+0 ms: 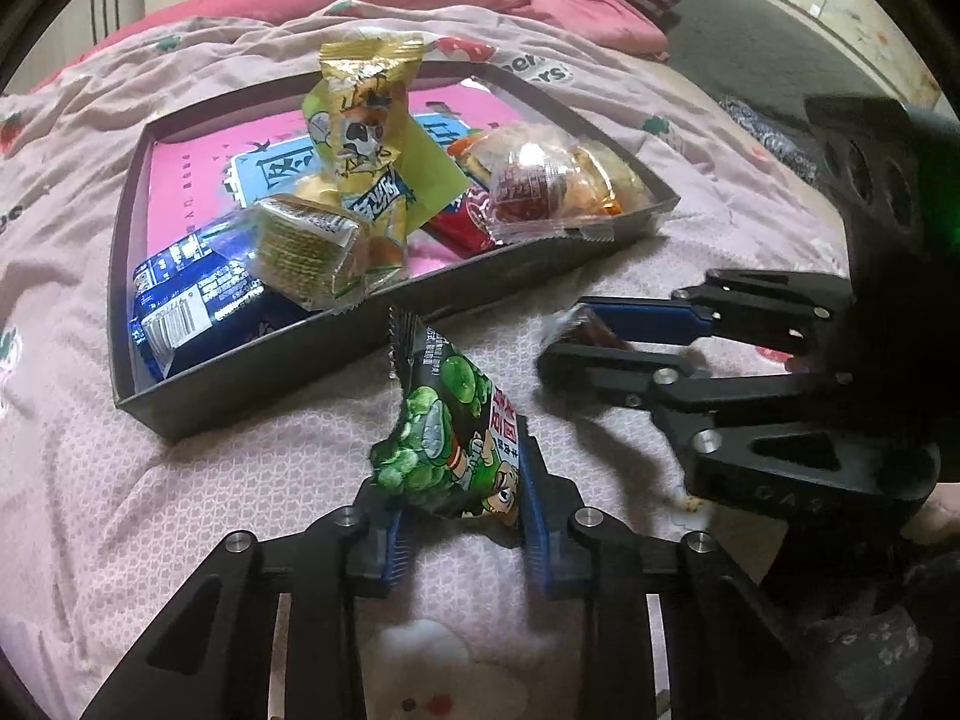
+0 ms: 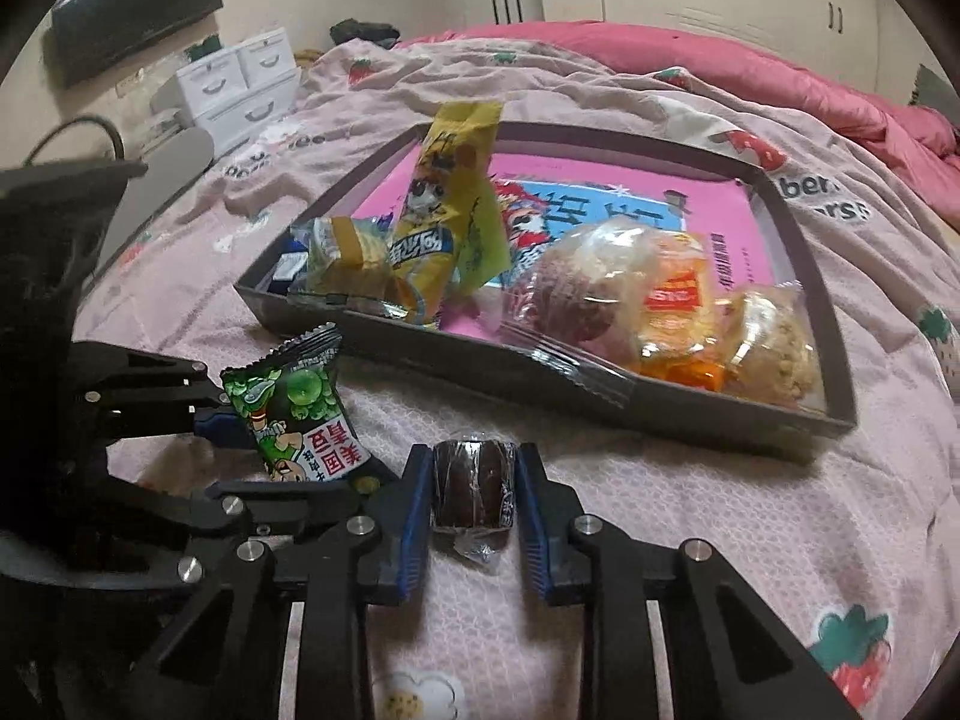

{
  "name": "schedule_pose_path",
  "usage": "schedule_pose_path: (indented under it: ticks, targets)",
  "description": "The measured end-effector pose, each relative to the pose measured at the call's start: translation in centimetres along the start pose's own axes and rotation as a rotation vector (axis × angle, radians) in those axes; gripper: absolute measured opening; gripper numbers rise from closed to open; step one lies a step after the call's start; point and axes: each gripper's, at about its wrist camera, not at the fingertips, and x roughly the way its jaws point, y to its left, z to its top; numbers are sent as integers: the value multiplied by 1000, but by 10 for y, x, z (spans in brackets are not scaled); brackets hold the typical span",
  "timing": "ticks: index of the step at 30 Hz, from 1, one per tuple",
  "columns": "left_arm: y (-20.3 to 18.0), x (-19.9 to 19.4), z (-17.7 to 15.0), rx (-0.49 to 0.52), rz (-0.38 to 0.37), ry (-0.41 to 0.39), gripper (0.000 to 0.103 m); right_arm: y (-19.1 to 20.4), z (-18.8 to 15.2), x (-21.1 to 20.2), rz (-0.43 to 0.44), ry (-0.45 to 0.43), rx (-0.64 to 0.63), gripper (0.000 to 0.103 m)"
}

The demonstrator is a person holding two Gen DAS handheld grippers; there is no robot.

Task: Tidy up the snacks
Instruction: 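Grasp the green pea packet with the left tool while the right tool grasps the dark wrapped chocolate, then carry the green packet with the left tool while the right tool carries the chocolate over the tray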

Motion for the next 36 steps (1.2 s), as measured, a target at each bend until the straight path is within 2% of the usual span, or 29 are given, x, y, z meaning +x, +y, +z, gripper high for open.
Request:
schedule_pose_path:
  ticks: [18,27,36]
  targets:
    - [-8,-21,-3,-2,10,-40,20,-12,4,-30,20,-86,71,28]
    - [-12,-16,-4,-8,23,-18,20,-12,3,-30,17,-71,70,28]
    - [-16,-18,-2,-8,30,-31,20,-11,2,-32,14,-83,71,28]
